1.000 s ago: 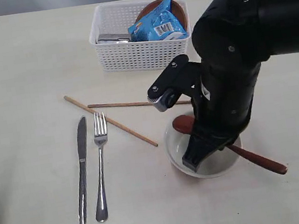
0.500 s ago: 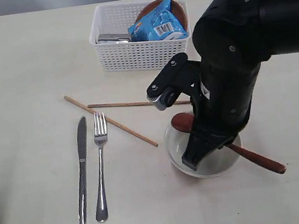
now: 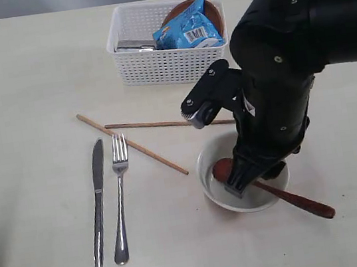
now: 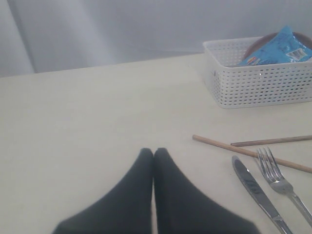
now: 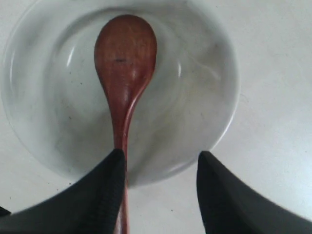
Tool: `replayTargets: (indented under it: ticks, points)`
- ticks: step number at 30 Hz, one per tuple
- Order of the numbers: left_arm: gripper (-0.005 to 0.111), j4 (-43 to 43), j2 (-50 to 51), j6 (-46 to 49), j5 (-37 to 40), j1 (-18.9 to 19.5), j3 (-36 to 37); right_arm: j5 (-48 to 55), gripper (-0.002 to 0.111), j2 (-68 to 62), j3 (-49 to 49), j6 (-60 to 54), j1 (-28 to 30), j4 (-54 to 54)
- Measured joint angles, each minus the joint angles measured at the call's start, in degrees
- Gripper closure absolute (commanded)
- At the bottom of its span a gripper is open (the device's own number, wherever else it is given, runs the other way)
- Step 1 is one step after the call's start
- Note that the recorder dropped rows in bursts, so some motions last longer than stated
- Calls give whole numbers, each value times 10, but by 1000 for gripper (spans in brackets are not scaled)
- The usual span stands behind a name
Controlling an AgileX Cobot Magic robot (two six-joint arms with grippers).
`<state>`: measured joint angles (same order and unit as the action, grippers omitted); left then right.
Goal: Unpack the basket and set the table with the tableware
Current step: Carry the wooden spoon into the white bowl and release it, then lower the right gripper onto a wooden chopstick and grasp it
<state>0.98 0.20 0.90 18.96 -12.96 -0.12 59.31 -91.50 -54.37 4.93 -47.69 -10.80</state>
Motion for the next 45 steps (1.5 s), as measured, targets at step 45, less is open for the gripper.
replayTargets:
  ticks: [45]
  points:
    - [107, 0, 0, 0, 0, 0, 0, -33, 68, -339, -354, -20, 0, 154]
